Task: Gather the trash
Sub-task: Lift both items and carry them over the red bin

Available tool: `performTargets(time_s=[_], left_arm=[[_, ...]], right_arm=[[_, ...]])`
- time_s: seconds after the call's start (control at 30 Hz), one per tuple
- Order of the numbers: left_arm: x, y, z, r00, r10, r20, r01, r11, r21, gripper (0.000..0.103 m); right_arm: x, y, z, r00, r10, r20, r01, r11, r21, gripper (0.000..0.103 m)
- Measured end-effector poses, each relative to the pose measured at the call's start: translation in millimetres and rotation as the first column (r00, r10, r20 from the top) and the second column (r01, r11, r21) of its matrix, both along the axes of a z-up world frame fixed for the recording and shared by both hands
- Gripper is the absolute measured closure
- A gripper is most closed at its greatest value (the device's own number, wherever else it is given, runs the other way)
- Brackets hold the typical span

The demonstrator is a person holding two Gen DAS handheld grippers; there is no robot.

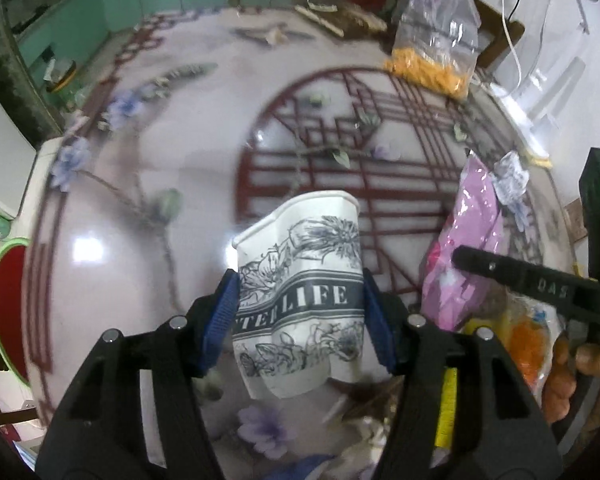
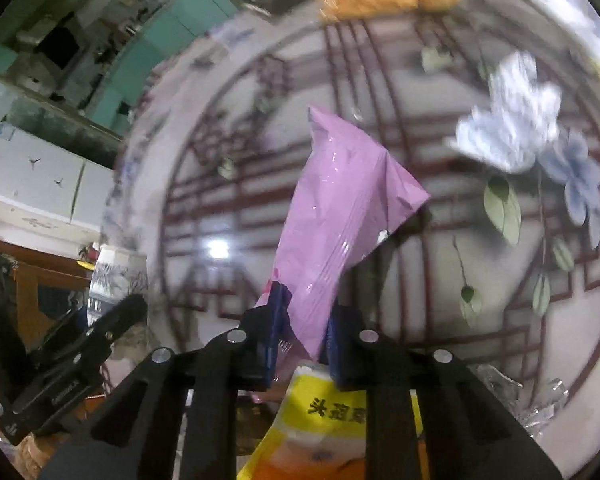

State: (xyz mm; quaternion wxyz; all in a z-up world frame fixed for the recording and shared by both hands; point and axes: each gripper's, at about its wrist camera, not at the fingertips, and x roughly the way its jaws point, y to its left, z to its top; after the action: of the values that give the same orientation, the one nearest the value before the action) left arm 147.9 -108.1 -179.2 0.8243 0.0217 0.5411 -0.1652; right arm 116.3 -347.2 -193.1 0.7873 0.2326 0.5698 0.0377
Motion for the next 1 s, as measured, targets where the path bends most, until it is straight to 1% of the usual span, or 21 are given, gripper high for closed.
performTargets(time_s=[0.2, 0.33, 0.5, 0.63, 0.8, 1.0], left_arm=[[-24, 22, 33, 0.996, 0.045, 0.077, -0.044, 0.999, -0.019, 0.045], [-39, 38, 54, 0.989, 0.074, 0.126, -0.070, 0.997, -0.035, 0.045], [-60, 54, 75, 0.979, 0.101, 0.177, -0.092, 0.994, -0.056, 0.045], [-75, 64, 86, 0.971, 0.112, 0.211, -0.101, 0.993, -0.063, 0.045], [-85, 80, 96, 0.960, 0.138, 0.243, -0.124, 0.990, -0.072, 0.044], [-94, 104, 100, 0.949, 0.182, 0.259, -0.171, 0.983, -0.064, 0.044]], right_arm=[[-16, 19, 52, 0.989, 0.031, 0.143, -0.030, 1.000, -0.007, 0.085], [-29, 33, 81, 0.976, 0.051, 0.211, -0.046, 0.998, -0.030, 0.085], [-44, 55, 108, 0.961, 0.079, 0.264, -0.064, 0.996, -0.065, 0.085], [-55, 72, 121, 0.950, 0.110, 0.293, -0.085, 0.992, -0.097, 0.085], [-61, 94, 131, 0.938, 0.154, 0.311, -0.127, 0.986, -0.105, 0.085], [-60, 121, 131, 0.925, 0.212, 0.317, -0.185, 0.976, -0.113, 0.085]])
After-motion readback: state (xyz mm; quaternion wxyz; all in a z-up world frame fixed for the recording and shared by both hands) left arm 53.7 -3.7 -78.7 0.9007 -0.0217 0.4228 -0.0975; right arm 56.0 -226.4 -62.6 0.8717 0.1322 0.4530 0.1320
